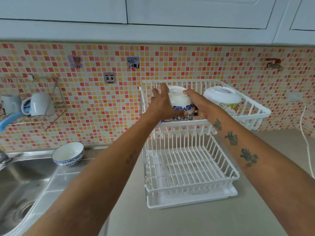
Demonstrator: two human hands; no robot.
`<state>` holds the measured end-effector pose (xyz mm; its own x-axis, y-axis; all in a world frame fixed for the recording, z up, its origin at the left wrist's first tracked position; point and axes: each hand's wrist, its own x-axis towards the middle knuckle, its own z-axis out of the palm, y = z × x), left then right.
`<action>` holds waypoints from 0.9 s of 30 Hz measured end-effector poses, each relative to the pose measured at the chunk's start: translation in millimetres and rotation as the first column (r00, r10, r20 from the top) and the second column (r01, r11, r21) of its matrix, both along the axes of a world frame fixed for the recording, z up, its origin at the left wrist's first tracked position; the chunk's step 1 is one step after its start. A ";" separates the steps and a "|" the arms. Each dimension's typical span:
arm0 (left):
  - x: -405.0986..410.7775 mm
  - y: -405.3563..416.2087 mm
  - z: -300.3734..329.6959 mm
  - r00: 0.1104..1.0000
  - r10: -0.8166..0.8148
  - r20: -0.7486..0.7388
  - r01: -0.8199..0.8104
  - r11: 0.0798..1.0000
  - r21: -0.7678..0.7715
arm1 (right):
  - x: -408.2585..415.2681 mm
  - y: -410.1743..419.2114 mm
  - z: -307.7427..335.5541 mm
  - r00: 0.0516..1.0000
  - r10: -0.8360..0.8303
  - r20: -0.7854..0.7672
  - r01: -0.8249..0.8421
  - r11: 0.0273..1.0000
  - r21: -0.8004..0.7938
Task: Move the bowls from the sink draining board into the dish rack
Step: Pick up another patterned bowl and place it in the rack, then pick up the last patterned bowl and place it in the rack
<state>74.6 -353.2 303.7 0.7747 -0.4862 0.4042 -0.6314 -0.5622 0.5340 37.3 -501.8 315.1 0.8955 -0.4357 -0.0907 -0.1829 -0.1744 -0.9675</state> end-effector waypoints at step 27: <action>36.1 126.5 14.0 0.979 0.051 -0.196 -0.174 0.709 -0.683 | 41.5 160.1 43.7 0.750 0.027 0.661 0.314 0.865 -0.392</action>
<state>110.7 -226.8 317.7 0.8853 -0.0209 0.4646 -0.4650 -0.0555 0.8836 78.8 -341.8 358.8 0.5875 -0.3979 0.7046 0.3714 -0.6410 -0.6717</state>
